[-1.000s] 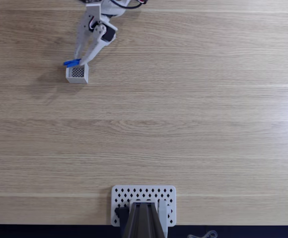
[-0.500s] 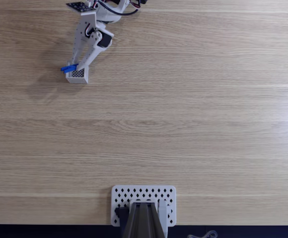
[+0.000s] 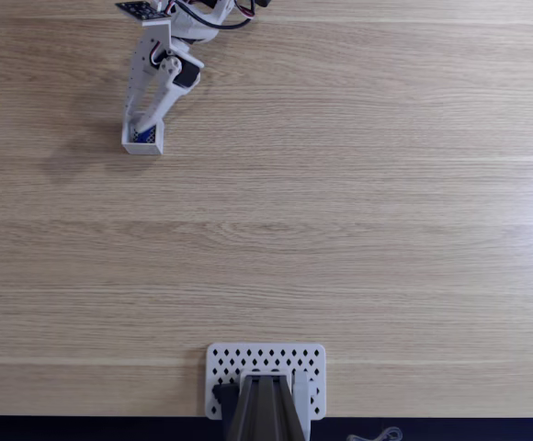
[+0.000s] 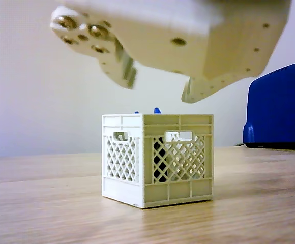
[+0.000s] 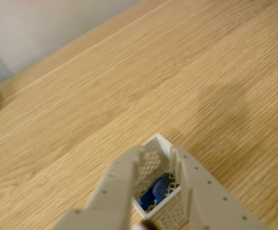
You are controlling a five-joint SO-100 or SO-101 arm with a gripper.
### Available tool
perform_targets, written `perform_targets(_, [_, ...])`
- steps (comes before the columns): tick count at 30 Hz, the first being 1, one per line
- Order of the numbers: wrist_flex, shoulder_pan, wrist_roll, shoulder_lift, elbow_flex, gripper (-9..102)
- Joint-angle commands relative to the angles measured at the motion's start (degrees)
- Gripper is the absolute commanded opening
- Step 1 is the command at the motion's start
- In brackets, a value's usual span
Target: Grasp a peg and put it in the crate.
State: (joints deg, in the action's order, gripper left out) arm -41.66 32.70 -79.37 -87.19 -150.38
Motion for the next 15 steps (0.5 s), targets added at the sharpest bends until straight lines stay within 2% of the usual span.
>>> perform_targets(1, [1.0,-1.6,0.5,-9.4,0.8,-1])
perform_targets(7, [11.4,-12.7,4.4,-25.7,-5.6,-1])
perform_targets(15, [34.7,-27.3,29.7,-51.4,-7.9,-1])
